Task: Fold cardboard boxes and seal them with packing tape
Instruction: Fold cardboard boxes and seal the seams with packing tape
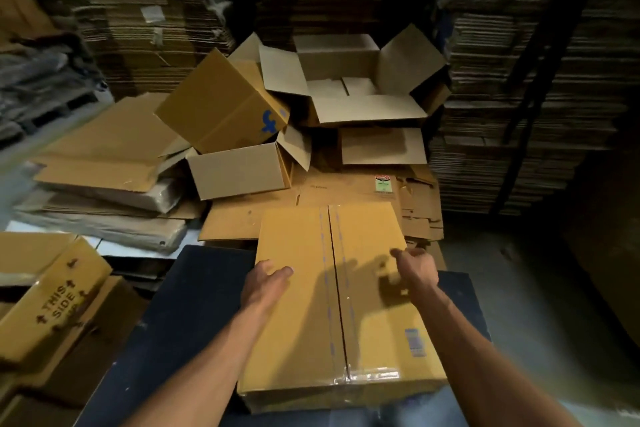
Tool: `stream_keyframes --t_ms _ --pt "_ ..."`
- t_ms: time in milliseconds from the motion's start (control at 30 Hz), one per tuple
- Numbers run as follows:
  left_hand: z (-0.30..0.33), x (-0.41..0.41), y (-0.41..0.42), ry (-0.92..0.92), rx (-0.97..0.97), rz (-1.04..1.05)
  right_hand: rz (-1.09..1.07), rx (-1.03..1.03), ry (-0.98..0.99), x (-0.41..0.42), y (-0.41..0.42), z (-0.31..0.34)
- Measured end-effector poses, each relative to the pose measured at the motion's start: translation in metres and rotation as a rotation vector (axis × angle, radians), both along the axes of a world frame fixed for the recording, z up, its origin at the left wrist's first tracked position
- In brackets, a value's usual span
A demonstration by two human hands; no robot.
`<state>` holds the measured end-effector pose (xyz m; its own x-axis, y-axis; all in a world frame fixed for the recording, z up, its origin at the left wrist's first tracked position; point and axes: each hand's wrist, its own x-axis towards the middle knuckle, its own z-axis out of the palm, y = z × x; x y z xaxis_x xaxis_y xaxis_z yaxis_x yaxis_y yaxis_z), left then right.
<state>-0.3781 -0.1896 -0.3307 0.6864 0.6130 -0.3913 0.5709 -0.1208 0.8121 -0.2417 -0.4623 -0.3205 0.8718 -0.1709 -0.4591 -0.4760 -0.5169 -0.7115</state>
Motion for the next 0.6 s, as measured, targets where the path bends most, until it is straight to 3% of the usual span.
stream_keyframes --t_ms 167,333,600 --pt "0.028 -0.023 0.003 -0.053 0.089 0.022 -0.026 0.095 -0.052 -0.024 -0.003 0.012" --pt "0.086 -0.019 -0.006 -0.175 0.159 -0.075 -0.106 0.222 -0.227 -0.062 -0.027 0.083" --pt "0.147 0.014 -0.098 -0.44 0.124 -0.313 -0.388 0.137 -0.468 -0.128 -0.14 0.161"
